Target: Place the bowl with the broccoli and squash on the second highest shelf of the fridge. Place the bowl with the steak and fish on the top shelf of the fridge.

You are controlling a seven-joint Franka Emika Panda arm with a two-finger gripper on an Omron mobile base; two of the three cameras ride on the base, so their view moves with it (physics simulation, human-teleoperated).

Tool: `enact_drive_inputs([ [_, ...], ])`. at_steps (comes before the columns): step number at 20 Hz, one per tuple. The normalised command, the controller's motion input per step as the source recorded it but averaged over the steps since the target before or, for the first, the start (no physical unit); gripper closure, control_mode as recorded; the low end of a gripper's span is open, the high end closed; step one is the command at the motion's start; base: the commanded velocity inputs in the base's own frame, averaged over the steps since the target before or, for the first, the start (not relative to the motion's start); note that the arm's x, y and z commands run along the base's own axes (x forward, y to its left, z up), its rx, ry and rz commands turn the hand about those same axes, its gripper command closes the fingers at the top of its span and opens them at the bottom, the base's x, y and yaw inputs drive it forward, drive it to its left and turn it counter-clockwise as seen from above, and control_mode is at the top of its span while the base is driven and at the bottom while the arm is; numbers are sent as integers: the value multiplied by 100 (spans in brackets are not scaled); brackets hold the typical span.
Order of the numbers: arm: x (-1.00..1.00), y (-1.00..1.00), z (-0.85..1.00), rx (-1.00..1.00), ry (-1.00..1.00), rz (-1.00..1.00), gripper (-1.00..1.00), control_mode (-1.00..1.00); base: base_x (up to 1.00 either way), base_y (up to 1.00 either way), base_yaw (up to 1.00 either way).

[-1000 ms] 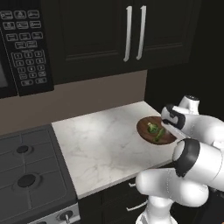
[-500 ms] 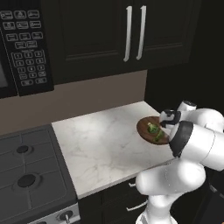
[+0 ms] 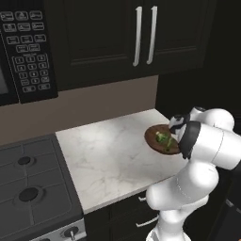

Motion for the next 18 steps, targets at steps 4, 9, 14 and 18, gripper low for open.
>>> enact_drive_inputs([
  [4, 0, 0, 0, 0, 0, 0, 100, -100, 0, 0, 0],
  [9, -17, 3, 18, 0, -3, 0, 100, -100, 0, 0, 0],
  [14, -40, 28, 63, 0, -18, -2, 100, -100, 0, 0, 0],
  [18, -79, 35, 78, 0, -25, -6, 100, -100, 0, 0, 0],
])
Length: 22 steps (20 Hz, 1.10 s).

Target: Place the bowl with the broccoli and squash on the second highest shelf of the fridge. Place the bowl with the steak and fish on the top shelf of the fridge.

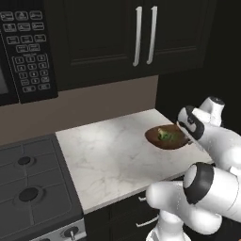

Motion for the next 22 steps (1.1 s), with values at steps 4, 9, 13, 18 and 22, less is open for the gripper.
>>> enact_drive_inputs([
  [4, -88, 43, 76, 0, -23, -11, 100, -100, 0, 0, 0],
  [9, -79, 52, 79, 0, -15, -12, 100, -100, 0, 0, 0],
  [13, -65, 64, 70, 0, -5, -8, 100, -100, 0, 0, 0],
  [18, -74, 42, 46, 0, -1, -3, 100, -100, 0, 0, 0],
  [22, 0, 0, 0, 0, 0, 0, 100, 100, -100, -17, 0],
])
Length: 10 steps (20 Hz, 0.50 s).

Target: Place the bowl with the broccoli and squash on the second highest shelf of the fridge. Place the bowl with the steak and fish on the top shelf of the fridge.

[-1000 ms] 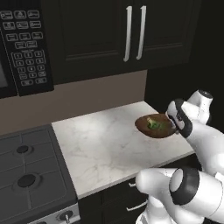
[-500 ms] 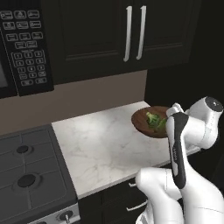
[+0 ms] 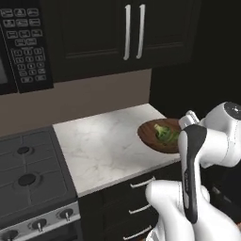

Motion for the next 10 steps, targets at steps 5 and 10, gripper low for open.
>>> enact_drive_inputs([
  [5, 0, 0, 0, 0, 0, 0, 100, 100, -100, -74, 0],
  [10, 0, 0, 0, 0, 0, 0, 100, 100, -100, -100, 0],
])
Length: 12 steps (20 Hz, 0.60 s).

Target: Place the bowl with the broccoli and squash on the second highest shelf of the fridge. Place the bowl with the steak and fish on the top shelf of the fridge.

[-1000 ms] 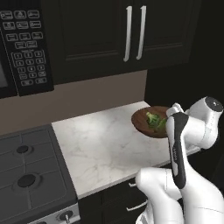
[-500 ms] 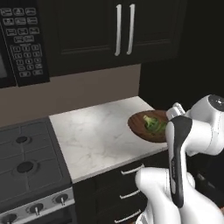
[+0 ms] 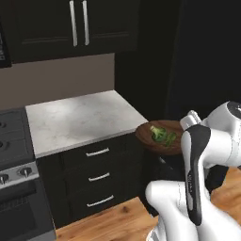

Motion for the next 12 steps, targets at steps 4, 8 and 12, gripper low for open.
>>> enact_drive_inputs([
  [4, 0, 0, 0, 0, 0, 0, 100, 100, -75, -100, -1],
  [8, 0, 0, 0, 0, 0, 0, 100, 100, -54, -100, -2],
  [12, 0, 0, 0, 0, 0, 0, 100, 100, -21, -100, 0],
])
